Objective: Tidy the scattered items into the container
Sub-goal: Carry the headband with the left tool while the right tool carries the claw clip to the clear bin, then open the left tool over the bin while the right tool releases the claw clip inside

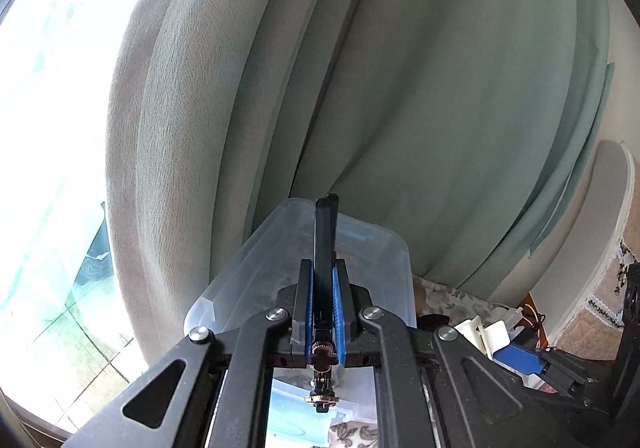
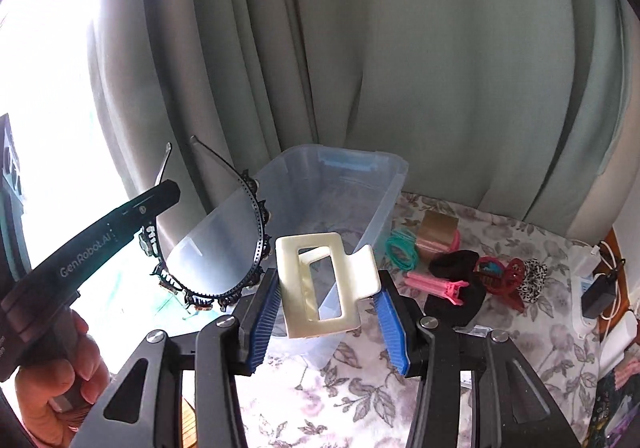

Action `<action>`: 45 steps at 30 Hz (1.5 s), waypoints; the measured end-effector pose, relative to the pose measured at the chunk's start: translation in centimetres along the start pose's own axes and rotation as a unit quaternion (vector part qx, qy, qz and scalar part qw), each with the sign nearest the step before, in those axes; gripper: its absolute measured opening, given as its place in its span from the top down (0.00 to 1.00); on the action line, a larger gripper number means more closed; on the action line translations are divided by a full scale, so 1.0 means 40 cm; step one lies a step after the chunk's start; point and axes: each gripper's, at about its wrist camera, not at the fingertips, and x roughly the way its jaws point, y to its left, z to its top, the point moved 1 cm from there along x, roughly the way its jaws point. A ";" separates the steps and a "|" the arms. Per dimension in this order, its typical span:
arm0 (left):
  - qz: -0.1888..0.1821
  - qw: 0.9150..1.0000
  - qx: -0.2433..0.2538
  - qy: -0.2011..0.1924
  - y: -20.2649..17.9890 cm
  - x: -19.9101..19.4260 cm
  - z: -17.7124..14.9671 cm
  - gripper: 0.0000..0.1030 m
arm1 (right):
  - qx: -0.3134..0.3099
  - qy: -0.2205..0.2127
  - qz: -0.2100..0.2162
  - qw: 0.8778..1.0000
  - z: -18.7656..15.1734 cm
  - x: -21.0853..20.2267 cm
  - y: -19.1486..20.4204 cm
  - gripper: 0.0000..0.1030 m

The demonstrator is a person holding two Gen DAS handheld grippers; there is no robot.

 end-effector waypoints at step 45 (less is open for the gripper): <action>0.013 0.994 -0.024 0.109 0.075 0.223 -0.122 0.59 | -0.044 0.051 0.004 0.998 0.017 0.226 0.051 0.38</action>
